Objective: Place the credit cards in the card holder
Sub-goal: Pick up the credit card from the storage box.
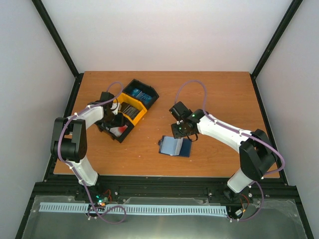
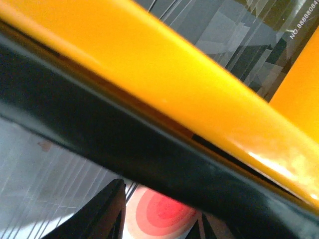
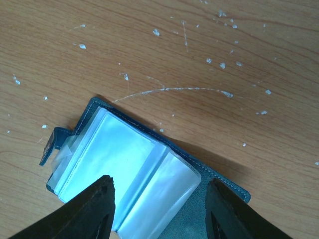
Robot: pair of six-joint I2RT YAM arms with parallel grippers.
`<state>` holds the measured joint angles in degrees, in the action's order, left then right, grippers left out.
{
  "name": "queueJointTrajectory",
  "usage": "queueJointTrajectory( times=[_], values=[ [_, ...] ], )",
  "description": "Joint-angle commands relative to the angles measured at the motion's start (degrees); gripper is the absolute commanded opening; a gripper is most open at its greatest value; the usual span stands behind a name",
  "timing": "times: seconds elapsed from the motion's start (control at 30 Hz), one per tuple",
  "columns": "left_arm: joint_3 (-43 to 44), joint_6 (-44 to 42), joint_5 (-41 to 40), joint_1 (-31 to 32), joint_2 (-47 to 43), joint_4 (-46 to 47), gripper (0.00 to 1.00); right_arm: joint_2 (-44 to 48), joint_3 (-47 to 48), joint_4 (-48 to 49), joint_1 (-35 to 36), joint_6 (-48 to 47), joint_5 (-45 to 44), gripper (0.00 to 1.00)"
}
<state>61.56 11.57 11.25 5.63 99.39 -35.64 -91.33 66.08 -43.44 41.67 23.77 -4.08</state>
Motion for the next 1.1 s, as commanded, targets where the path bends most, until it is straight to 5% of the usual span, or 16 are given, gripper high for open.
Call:
queueJointTrajectory(
  times=[0.0,0.37,1.07],
  values=[
    [-0.65,-1.32,2.54,0.17,1.60,-0.08,0.39,-0.99,1.50,1.07,0.25,-0.29,-0.73,0.50],
    [-0.32,-1.17,5.43,0.11,1.53,-1.07,0.25,-1.66,1.84,3.13,0.25,-2.13,4.40,0.50],
    [-0.14,-0.39,22.95,-0.26,-1.70,-4.08,0.25,-2.93,2.45,3.37,1.37,-0.63,1.23,0.50]
  ],
)
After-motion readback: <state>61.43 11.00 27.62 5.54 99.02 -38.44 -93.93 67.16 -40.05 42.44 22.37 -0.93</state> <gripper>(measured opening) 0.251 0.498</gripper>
